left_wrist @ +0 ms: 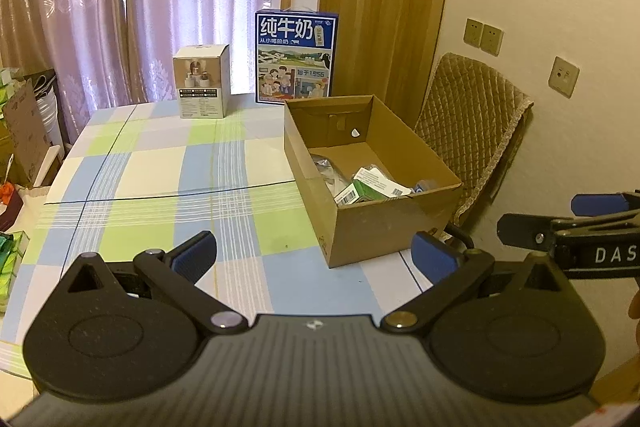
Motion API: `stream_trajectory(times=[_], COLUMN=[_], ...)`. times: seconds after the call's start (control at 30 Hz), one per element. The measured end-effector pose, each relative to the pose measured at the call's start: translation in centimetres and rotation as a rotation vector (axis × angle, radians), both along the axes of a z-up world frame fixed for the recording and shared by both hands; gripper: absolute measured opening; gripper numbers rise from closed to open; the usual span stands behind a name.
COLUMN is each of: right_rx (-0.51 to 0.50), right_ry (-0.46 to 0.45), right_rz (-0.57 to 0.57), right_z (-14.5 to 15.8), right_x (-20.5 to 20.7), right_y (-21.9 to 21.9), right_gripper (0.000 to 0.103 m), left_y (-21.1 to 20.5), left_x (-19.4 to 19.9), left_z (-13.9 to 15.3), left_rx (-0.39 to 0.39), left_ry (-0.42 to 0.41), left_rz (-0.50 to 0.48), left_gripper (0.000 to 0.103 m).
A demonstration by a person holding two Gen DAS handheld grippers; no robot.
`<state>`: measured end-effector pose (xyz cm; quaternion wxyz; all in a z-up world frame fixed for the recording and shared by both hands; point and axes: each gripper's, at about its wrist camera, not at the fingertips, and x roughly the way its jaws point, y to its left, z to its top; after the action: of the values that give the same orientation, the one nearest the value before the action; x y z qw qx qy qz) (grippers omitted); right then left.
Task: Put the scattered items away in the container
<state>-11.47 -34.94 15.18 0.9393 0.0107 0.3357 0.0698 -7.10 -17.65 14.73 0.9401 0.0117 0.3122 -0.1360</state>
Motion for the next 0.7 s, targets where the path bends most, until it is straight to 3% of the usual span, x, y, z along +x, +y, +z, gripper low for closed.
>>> stream_trajectory(times=[0.7], right_rx=[0.010], right_ry=[0.011], right_rz=[-0.003], right_z=[-0.46], right_x=[-0.12], right_y=[-0.28], right_gripper=[0.101], left_y=[-0.38], left_x=[-0.18], left_z=[-0.67], left_rx=[0.003], left_ry=[0.009], left_rz=[-0.002], left_gripper=[0.102])
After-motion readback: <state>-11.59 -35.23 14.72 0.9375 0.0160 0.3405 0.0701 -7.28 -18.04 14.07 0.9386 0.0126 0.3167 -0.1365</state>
